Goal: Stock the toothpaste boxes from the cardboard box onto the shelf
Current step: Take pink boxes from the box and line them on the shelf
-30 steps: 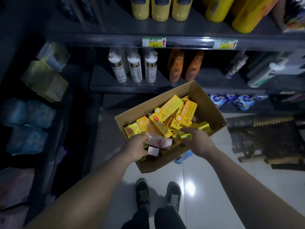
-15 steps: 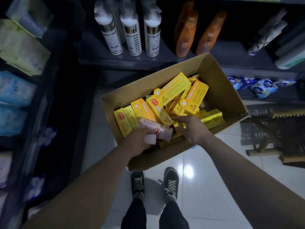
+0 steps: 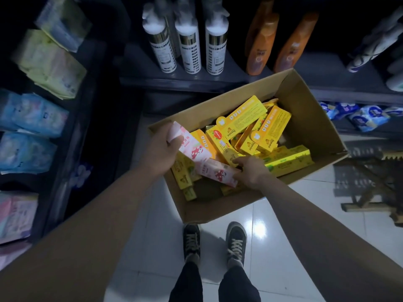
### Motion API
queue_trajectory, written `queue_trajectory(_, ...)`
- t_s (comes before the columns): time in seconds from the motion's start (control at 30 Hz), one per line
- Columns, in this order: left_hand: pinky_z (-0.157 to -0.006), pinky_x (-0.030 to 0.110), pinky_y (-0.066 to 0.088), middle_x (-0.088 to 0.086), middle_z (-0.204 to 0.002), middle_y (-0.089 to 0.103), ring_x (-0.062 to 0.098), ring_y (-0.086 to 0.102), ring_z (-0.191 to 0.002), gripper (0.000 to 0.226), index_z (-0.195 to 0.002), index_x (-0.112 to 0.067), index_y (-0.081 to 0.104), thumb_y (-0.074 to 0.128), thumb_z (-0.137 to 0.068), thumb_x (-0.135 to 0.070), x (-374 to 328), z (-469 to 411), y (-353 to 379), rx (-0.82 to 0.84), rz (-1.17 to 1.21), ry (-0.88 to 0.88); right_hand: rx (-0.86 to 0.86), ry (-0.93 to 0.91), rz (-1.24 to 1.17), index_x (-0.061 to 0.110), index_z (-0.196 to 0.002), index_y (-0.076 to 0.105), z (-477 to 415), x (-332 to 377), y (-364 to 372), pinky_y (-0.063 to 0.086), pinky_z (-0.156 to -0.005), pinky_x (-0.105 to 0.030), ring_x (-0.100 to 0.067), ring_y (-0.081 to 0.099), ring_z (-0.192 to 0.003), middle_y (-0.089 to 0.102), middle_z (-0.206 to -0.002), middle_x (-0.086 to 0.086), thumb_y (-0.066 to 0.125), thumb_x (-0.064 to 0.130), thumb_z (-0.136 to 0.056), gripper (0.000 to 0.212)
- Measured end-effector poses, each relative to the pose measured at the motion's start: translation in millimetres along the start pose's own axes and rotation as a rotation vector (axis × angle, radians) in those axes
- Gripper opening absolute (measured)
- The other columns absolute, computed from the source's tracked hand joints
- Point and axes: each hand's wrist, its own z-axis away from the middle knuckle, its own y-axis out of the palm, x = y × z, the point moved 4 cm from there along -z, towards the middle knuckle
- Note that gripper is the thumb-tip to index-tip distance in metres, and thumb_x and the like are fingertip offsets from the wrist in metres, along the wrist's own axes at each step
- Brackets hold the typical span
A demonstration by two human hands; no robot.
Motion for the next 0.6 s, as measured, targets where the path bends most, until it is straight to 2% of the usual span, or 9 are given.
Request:
queue_trajectory(0.07,-0.064,0.015,0.037,0.001,-0.107,0.058,0.014,0.056,-0.096,0.03,-0.125,-0.012,0.05,0.049,-0.097,-0.023,6.4,-3.6,-0.6,-0.036,0.016,0.0,0.023,0.015,0.017,0.02,-0.14,0.046,-4.8,3.7,7.6,0.051,-0.092,-0.035,-0.027,0.055,-0.116,0.055,-0.133,-0.01,0.065,0.016,-0.086,0.057)
queue_trajectory(0.17,-0.067,0.019,0.041,0.002,-0.11,0.06,0.013,0.057,-0.095,0.032,-0.127,-0.014,0.049,0.048,-0.098,-0.026,11.8,-4.5,-1.8,-0.059,0.048,-0.013,0.017,0.052,0.022,0.017,-0.136,0.047,-10.5,7.0,16.7,0.052,-0.093,-0.039,-0.028,0.057,-0.114,0.057,-0.127,-0.011,0.068,0.016,-0.083,0.057)
queue_trajectory(0.3,-0.056,0.004,0.038,0.002,-0.102,0.059,0.002,0.055,-0.078,0.027,-0.122,-0.01,0.051,0.048,-0.098,-0.023,9.4,0.9,-7.9,-0.077,0.07,-0.007,-0.004,0.072,0.038,0.013,-0.125,0.056,-7.1,9.5,14.6,0.053,-0.091,-0.038,-0.025,0.059,-0.108,0.062,-0.119,-0.009,0.072,0.023,-0.082,0.048)
queue_trajectory(0.4,-0.054,0.001,0.037,0.003,-0.104,0.059,0.004,0.056,-0.079,0.027,-0.122,-0.009,0.052,0.048,-0.098,-0.022,3.1,5.8,-20.6,-0.13,0.101,-0.026,-0.04,0.082,0.008,0.011,-0.117,0.061,6.0,11.9,-2.0,0.055,-0.086,-0.038,-0.024,0.061,-0.102,0.064,-0.113,-0.008,0.072,0.028,-0.082,0.04)
queue_trajectory(0.43,-0.057,0.004,0.039,0.003,-0.103,0.061,0.007,0.058,-0.082,0.027,-0.12,-0.009,0.054,0.049,-0.097,-0.023,0.3,8.3,-27.3,-0.147,0.111,-0.036,-0.056,0.083,0.003,0.011,-0.115,0.062,12.1,13.1,-10.8,0.055,-0.084,-0.037,-0.025,0.061,-0.101,0.065,-0.111,-0.009,0.072,0.029,-0.082,0.039)
queue_trajectory(0.5,-0.07,0.022,0.048,0.003,-0.102,0.065,0.016,0.062,-0.089,0.029,-0.115,-0.011,0.058,0.049,-0.095,-0.029,-2.9,12.2,-41.9,-0.179,0.113,-0.029,-0.09,0.076,-0.024,0.01,-0.112,0.061,25.8,16.3,-31.5,0.054,-0.078,-0.036,-0.026,0.061,-0.097,0.065,-0.108,-0.01,0.071,0.029,-0.083,0.036)
queue_trajectory(0.6,-0.08,0.042,0.054,0.0,-0.099,0.068,0.019,0.065,-0.091,0.044,-0.107,-0.017,0.061,0.045,-0.084,-0.051,-6.5,18.8,-63.3,-0.18,0.173,-0.016,-0.145,0.038,-0.044,0.008,-0.106,0.061,50.2,23.5,-65.2,0.045,-0.067,-0.032,-0.027,0.058,-0.087,0.065,-0.102,-0.013,0.069,0.029,-0.084,0.031)
